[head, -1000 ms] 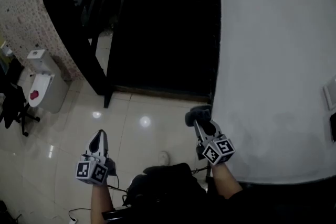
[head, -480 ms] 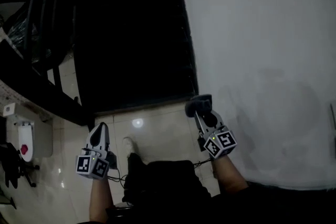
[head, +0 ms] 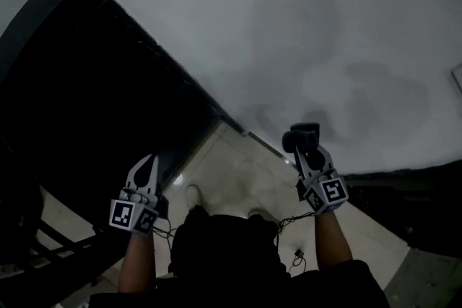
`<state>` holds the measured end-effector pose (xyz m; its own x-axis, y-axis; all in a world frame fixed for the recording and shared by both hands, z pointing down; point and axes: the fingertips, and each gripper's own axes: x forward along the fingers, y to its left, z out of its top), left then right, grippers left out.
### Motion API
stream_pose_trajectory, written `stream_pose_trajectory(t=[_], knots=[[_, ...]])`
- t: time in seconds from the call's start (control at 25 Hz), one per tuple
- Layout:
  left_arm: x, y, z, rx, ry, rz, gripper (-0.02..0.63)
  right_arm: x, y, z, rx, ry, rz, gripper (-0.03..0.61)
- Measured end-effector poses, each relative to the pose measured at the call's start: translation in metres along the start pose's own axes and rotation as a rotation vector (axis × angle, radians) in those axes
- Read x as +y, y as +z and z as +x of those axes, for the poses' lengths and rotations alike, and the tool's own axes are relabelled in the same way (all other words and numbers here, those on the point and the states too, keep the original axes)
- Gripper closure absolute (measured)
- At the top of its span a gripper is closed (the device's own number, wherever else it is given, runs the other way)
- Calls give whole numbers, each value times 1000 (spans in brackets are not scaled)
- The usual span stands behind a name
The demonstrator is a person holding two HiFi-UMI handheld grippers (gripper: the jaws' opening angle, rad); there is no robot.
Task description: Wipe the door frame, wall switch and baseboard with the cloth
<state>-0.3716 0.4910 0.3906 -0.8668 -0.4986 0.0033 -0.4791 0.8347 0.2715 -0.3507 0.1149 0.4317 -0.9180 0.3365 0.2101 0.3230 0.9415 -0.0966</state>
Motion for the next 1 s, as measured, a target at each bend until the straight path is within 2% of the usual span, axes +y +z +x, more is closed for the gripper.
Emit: stream_pose_trajectory(t=[0.12, 0.2, 0.28, 0.36, 0.44, 0.56, 0.76, 0.88, 1.0], knots=[[-4, -6, 68, 28, -228, -11, 611, -23, -14, -48, 7, -245, 43, 483], [-21, -22, 108, 69, -358, 12, 611, -29, -29, -75, 19, -351, 65, 483], [-48, -32, 133, 85, -472, 54, 611, -31, -44, -85, 48, -390, 79, 483], [-77, -47, 145, 106, -576, 89, 611, -32, -58, -87, 75, -392, 85, 483], [-101, -82, 156, 144, -646, 116, 611, -37, -79, -86, 89, -387, 92, 483], [-109, -160, 178, 194, -681, 95, 611, -43, -143, -55, 130, -361, 99, 483], [-112, -281, 194, 210, -660, 34, 611, -48, -268, -1, 205, -243, 47, 483], [-90, -362, 201, 220, -633, 55, 611, -59, -352, 30, 249, -189, -3, 483], [-60, -441, 223, 194, -588, 81, 611, -76, -434, 73, 238, -142, -24, 483]])
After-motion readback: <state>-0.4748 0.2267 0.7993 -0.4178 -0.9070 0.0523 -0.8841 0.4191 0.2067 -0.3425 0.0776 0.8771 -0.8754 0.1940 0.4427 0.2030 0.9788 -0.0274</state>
